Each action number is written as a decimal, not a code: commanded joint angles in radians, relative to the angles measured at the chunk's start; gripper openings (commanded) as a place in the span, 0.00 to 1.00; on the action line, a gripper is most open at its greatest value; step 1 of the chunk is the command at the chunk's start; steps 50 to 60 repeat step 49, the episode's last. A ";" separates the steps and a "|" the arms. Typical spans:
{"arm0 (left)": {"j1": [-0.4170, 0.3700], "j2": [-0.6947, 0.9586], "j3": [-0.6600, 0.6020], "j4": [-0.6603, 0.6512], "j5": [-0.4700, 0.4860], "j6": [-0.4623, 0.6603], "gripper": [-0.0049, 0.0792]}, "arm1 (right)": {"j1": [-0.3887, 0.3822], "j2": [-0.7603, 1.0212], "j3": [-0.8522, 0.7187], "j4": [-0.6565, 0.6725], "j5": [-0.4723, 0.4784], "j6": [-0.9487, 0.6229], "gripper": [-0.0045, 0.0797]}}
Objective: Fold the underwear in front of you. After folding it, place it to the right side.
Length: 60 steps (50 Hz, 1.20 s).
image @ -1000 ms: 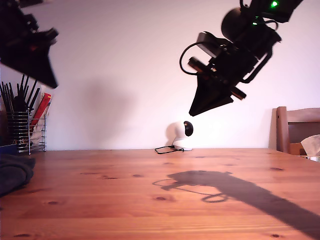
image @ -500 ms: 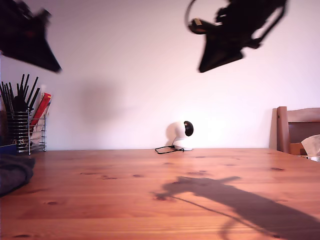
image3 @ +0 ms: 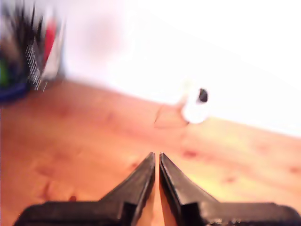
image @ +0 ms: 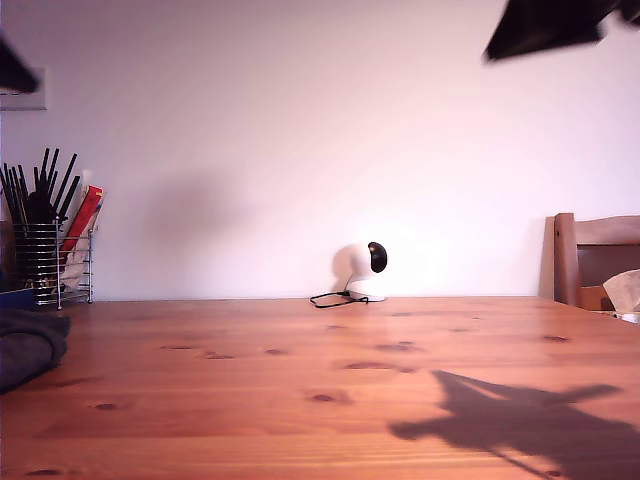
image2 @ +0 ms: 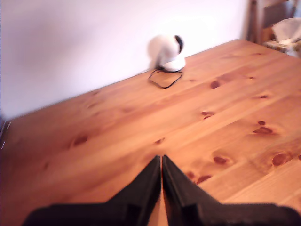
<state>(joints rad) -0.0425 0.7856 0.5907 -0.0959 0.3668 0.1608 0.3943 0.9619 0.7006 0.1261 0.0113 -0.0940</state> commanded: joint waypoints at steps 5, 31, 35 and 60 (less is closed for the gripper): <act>0.011 -0.106 -0.061 0.015 0.003 -0.026 0.03 | 0.002 -0.095 -0.107 0.040 0.060 -0.020 0.04; 0.010 -0.216 -0.076 0.015 0.003 -0.057 0.03 | -0.003 -0.217 -0.175 0.000 0.077 -0.037 0.04; 0.010 -0.216 -0.076 0.014 0.003 -0.061 0.03 | -0.003 -0.217 -0.175 -0.049 0.077 -0.037 0.04; 0.010 -0.217 -0.076 -0.001 0.003 -0.112 0.03 | -0.003 -0.217 -0.175 -0.250 0.077 -0.037 0.04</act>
